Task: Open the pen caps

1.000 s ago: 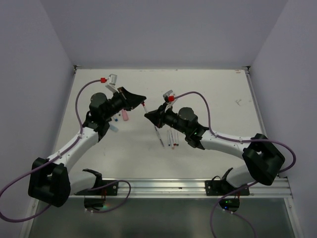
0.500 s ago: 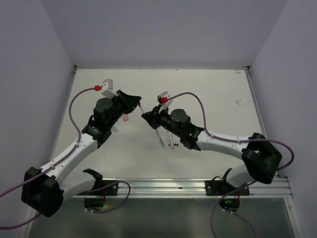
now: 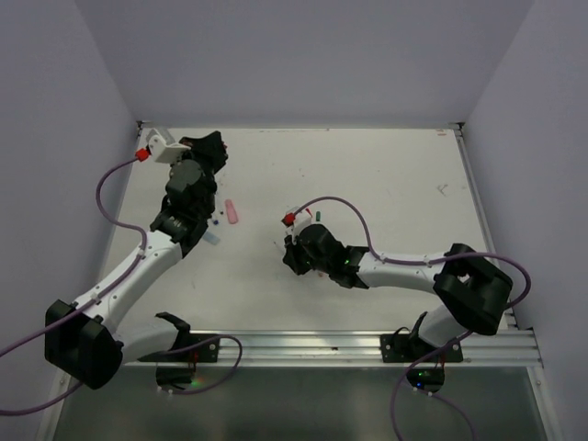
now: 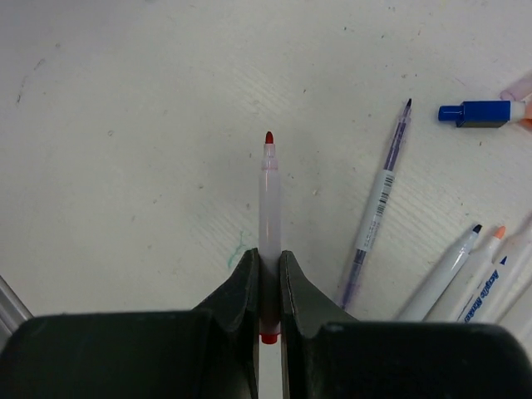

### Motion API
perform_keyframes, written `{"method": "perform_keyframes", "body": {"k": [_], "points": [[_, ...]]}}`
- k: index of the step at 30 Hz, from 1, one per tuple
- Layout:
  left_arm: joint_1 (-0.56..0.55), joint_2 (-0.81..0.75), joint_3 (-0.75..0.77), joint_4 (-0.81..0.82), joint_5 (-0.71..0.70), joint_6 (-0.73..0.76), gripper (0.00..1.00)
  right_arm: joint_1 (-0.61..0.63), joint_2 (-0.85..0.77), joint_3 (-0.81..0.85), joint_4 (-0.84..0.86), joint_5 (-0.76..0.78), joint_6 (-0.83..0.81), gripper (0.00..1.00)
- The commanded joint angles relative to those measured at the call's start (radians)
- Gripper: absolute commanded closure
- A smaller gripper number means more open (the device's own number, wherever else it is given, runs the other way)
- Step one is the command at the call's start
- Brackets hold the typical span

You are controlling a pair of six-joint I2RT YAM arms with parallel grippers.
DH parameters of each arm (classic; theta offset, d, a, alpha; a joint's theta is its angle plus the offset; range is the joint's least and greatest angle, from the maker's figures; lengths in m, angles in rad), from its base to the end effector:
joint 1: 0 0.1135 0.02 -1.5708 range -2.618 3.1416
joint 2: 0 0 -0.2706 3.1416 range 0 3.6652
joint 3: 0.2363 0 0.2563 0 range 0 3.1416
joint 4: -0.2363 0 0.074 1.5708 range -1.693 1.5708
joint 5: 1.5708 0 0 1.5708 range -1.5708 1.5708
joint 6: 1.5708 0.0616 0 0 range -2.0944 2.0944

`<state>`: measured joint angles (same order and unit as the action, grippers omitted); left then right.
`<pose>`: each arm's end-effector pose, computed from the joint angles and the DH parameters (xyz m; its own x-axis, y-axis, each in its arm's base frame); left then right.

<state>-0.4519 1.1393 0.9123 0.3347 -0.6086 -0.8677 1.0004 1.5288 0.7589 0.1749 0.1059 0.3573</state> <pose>0.2735 -0.0936 0.3751 0.1793 -0.7827 -0.5960 -0.0252 0.6019 -0.7982 0.1898 0.2838 0.1777 -0.5597 -0.2284 -0.7966 -0.6340 0.7371 0.2341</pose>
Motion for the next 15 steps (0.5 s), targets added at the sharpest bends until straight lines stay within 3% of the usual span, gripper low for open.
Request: {"method": "perform_keyframes", "body": {"k": [1, 9, 15], "points": [[-0.002, 0.046, 0.065, -0.034, -0.019, 0.073, 1.0, 0.0, 0.011, 0.029, -0.011, -0.005, 0.026, 1.0], [-0.002, 0.091, 0.103, -0.37, 0.182, 0.125, 0.98, 0.0, 0.113, 0.103, -0.078, 0.064, 0.089, 1.0], [-0.002, 0.19, 0.091, -0.503, 0.355, 0.13, 0.93, -0.002, 0.188, 0.154, -0.147, 0.181, 0.152, 1.0]]}}
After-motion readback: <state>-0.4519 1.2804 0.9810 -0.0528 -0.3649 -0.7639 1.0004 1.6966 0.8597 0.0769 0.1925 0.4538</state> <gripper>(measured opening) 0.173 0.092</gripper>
